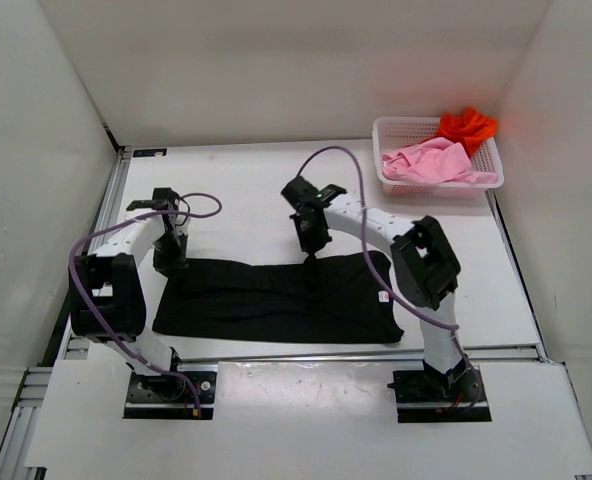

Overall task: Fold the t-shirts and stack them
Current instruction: Grap the side of the flattened tshirt furthest away from the robot with both arms

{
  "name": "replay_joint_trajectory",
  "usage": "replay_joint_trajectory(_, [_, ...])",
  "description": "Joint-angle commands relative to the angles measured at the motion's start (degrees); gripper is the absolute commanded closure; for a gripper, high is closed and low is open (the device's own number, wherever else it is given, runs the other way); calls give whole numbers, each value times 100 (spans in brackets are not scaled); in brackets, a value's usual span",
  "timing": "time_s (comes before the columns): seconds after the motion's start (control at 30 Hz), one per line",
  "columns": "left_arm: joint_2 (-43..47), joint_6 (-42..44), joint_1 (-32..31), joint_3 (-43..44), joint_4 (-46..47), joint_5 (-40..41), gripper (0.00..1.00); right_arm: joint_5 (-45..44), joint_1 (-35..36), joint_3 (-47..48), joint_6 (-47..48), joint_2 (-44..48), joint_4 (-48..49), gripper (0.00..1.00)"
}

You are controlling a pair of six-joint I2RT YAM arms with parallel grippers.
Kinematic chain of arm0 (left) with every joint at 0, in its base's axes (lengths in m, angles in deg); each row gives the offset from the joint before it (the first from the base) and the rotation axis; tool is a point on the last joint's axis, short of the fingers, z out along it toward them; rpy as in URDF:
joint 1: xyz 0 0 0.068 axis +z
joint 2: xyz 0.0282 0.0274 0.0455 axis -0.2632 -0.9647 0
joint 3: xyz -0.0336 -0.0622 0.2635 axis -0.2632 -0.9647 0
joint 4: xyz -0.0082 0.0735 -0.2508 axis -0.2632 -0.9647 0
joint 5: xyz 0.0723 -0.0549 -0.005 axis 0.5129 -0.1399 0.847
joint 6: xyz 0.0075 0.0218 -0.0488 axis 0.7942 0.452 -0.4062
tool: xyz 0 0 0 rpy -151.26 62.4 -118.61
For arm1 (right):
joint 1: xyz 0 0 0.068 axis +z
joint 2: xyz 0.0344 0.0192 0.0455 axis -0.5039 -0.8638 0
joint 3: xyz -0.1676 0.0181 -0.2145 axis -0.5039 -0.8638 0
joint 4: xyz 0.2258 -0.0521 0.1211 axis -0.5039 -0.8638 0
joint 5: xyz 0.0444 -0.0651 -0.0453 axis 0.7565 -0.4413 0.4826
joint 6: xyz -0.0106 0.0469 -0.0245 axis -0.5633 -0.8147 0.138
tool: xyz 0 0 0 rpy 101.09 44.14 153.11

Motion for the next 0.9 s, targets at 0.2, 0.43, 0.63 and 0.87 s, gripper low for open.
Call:
replay_joint_trajectory(0.2, [-570, 19, -16, 1483, 1, 445, 90, -85, -1253, -756, -200, 1697, -168, 100])
replay_joint_trajectory(0.43, [-1072, 19, -16, 2222, 62, 691, 90, -85, -2009, -1547, -252, 2646, -168, 100])
replay_joint_trajectory(0.63, [-1256, 19, -16, 2284, 177, 805, 90, 38, -2221, -2066, -305, 3052, -53, 100])
replay_joint_trajectory(0.87, [-1045, 19, -16, 2266, 431, 1043, 90, -32, -2274, -1963, -227, 3255, 192, 100])
